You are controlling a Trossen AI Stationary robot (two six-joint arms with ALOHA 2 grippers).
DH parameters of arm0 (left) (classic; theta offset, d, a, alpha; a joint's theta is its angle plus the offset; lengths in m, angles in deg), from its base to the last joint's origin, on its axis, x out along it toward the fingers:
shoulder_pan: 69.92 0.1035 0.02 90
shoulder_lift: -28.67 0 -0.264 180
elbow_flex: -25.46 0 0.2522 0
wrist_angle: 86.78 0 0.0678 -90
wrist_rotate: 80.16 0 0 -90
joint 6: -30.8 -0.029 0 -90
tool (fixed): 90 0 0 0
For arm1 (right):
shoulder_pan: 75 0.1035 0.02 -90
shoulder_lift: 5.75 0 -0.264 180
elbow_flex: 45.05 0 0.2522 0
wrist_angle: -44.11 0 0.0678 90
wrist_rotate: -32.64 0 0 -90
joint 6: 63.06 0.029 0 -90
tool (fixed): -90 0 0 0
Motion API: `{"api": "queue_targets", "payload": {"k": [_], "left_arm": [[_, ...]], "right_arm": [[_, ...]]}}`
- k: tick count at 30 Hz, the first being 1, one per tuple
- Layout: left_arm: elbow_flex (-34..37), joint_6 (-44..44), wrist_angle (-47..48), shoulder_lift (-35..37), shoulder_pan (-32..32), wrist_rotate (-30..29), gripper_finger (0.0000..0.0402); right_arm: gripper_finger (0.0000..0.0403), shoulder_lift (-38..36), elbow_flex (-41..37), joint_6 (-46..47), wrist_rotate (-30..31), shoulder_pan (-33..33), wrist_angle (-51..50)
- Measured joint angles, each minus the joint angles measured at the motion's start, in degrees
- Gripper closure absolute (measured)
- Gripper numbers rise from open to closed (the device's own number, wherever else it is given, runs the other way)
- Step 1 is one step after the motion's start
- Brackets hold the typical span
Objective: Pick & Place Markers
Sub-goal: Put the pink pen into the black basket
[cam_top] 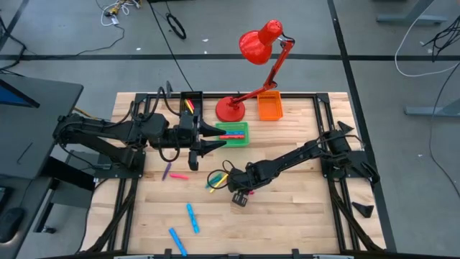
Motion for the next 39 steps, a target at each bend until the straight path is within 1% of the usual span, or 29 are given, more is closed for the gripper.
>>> {"api": "queue_targets", "payload": {"k": [5, 7, 9, 18, 32, 36, 39], "left_arm": [[0.0, 0.1, 0.0, 0.0, 0.5, 0.0, 0.0239], [0.0, 0.1, 0.0, 0.0, 0.8, 0.0, 0.0239], [0.0, 0.5, 0.1, 0.0, 0.8, 0.0, 0.0239], [0.0, 1.1, -0.1, 0.0, 1.1, 0.0, 0.0239], [0.0, 7.4, -0.8, 0.0, 3.0, 0.0, 0.0239], [0.0, 9.4, -0.9, 0.0, 3.0, -0.4, 0.0239], [0.0, 9.6, -0.9, 0.0, 3.0, -0.5, 0.0239]], "right_arm": [[0.0388, -1.0, 0.6, -0.2, -1.7, 0.1, -2.0], [0.0388, -2.4, 0.9, -1.0, -2.9, 0.2, -4.4], [0.0389, -4.1, 1.4, -2.4, -3.1, 0.3, -4.7], [0.0391, -12.0, 1.4, -10.0, -2.2, 0.2, -12.9], [0.0392, -23.2, 1.4, -20.8, -1.7, 0.1, -24.7], [0.0392, -25.6, 2.4, -23.9, -1.7, 0.1, -30.3], [0.0396, -25.7, 5.8, -26.2, -1.7, 0.0, -37.3]]}}
